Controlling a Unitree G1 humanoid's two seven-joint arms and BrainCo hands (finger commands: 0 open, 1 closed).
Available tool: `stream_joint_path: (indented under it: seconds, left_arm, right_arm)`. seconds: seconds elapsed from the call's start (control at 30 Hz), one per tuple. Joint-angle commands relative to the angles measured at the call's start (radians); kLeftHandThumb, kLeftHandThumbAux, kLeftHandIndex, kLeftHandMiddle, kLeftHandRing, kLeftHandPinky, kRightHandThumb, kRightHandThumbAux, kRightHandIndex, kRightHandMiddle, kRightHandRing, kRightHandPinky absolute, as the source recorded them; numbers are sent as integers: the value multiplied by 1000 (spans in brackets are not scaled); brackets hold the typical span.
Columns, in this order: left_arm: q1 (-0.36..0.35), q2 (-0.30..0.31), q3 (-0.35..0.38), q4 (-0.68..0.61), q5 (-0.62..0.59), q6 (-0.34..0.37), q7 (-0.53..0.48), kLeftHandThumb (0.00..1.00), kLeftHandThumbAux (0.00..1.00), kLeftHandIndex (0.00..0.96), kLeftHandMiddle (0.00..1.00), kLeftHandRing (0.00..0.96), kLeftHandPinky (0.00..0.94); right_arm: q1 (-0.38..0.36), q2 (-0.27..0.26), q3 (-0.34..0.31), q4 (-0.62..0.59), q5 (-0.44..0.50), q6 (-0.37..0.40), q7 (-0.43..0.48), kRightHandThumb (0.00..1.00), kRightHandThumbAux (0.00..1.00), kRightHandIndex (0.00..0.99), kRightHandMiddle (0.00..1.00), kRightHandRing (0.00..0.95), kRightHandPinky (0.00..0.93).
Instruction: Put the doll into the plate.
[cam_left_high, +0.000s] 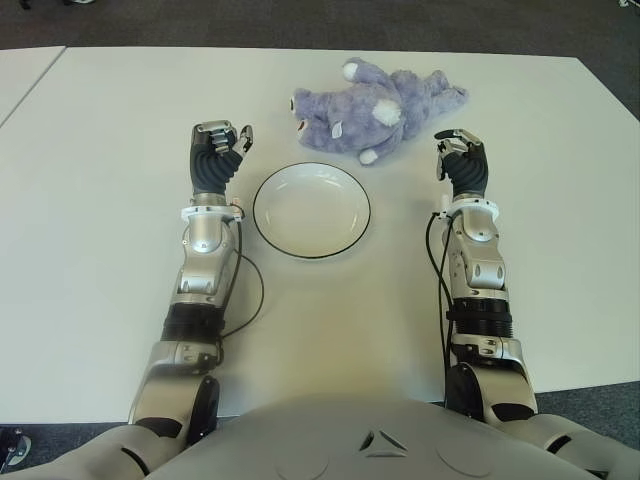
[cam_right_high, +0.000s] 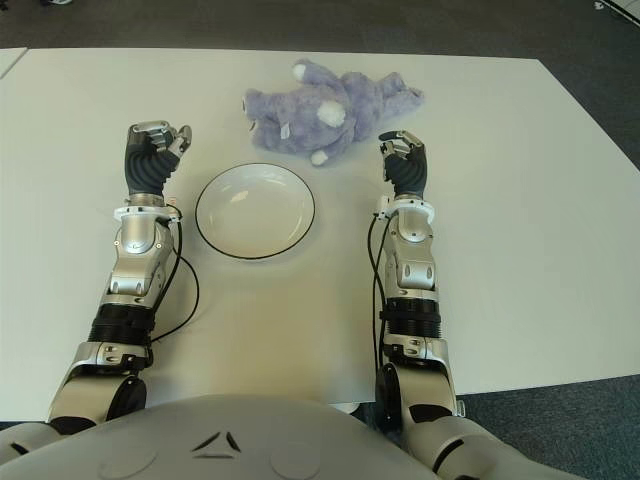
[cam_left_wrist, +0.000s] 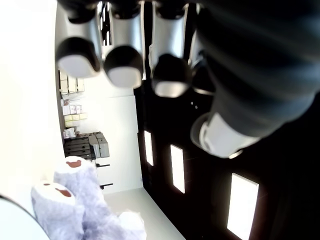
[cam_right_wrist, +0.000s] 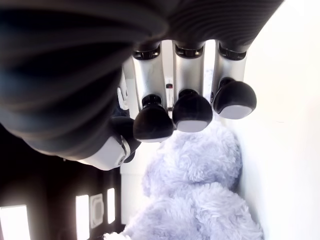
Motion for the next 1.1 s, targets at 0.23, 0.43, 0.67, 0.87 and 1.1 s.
stream_joint_path:
  seconds: [0.23,0.43,0.67,0.87,1.1]
  left_arm:
    - [124,-44,-6,60,4,21,7,473,774,820,893,899,891]
    - [126,-48,-5,51,10,31,21,491,762,816,891,898,897]
    - [127,-49,-7,50,7,35,21,503,755,814,890,897,895]
    - [126,-45,-9,49,9,35,18,496,760,818,892,898,891]
    - [127,-44,-12,52,12,28,16,478,771,821,893,899,890]
  right_arm:
    - [11,7,1,4,-8,26,-7,718,713,442,873,864,872]
    - [12,6,2,4,-13,26,-11,719,713,442,871,863,869]
    - [12,6,3,3,-19,27,-18,718,713,442,870,863,868]
    - [8,15,2,-6,-39,50,-58,717,714,442,875,868,876]
    - [13,21,17,-18,-91,50,-121,719,713,441,879,871,880]
